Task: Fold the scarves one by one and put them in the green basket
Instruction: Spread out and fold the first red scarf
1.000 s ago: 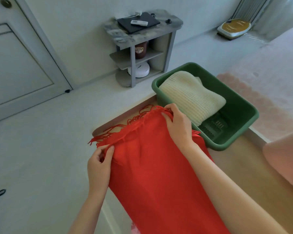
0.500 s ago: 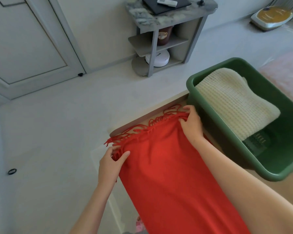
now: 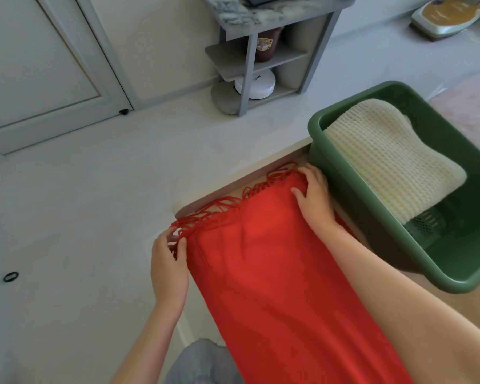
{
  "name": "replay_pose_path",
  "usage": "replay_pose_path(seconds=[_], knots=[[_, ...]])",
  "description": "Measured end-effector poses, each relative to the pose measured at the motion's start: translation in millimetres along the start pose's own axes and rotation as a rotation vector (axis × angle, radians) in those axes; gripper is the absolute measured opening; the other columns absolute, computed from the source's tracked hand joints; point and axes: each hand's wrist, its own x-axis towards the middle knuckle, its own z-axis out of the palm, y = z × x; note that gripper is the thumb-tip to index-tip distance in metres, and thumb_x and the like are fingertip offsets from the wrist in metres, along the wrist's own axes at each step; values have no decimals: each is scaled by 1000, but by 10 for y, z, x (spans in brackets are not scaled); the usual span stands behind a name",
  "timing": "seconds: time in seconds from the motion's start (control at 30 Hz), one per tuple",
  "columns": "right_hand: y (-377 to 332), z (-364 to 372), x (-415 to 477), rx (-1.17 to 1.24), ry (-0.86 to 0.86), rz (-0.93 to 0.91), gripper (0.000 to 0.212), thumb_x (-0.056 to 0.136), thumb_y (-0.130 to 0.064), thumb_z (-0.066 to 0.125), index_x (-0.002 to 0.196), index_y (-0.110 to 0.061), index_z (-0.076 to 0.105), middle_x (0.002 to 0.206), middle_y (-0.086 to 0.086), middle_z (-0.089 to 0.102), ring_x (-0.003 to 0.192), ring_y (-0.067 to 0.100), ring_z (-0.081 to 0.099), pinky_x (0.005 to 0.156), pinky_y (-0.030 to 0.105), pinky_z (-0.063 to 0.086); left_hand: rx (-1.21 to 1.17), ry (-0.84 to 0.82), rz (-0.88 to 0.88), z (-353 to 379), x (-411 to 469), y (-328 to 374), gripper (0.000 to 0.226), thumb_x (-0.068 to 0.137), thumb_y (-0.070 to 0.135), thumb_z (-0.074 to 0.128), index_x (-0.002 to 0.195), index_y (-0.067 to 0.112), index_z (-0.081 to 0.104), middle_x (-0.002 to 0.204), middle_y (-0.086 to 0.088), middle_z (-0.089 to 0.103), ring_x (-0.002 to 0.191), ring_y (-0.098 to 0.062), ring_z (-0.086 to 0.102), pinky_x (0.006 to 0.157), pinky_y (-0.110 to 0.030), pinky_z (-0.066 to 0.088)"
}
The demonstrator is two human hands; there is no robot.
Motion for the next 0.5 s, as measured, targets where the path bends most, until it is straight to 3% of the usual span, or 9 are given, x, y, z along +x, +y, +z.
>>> replay_pose_path(seconds=[0.1, 0.2, 0.3, 0.4, 0.5], knots=[[106, -5, -183, -8, 14, 42, 36, 95, -13, 53, 131, -9, 50, 138, 6, 44, 128, 20, 39, 108, 32, 31, 183, 80, 194, 55, -53, 11, 31, 91, 9, 59, 122, 11, 58, 119, -6, 56, 116, -27, 43, 99, -39, 38], [249, -75, -393, -4, 62, 133, 34, 96, -18, 53, 129, -9, 52, 131, 8, 50, 124, 24, 44, 104, 37, 36, 221, -40, 420, 186, -204, 115, 28, 93, 7, 55, 120, 12, 61, 124, -4, 55, 123, -23, 41, 107, -45, 35], [396, -138, -515, -50, 51, 201, 35, 95, -21, 56, 127, -7, 55, 126, 12, 52, 121, 27, 45, 102, 37, 35, 318, -202, 624, 412, -339, 182, 36, 95, 22, 41, 126, 15, 60, 136, -2, 52, 136, -20, 36, 116, -41, 22], [437, -148, -550, -147, 51, 181, 35, 94, -20, 57, 126, -7, 56, 122, 12, 53, 117, 29, 47, 99, 38, 38, 499, -316, 686, 617, -375, 114, 50, 96, 34, 33, 141, 15, 46, 149, -7, 40, 143, -19, 22, 118, -37, 8], [423, -103, -554, -355, 54, 95, 38, 93, -20, 56, 129, -8, 54, 124, 13, 54, 114, 32, 48, 96, 42, 38, 676, -340, 704, 710, -355, -38, 59, 97, 42, 27, 150, 14, 30, 156, -9, 28, 146, -20, 13, 118, -41, 6]])
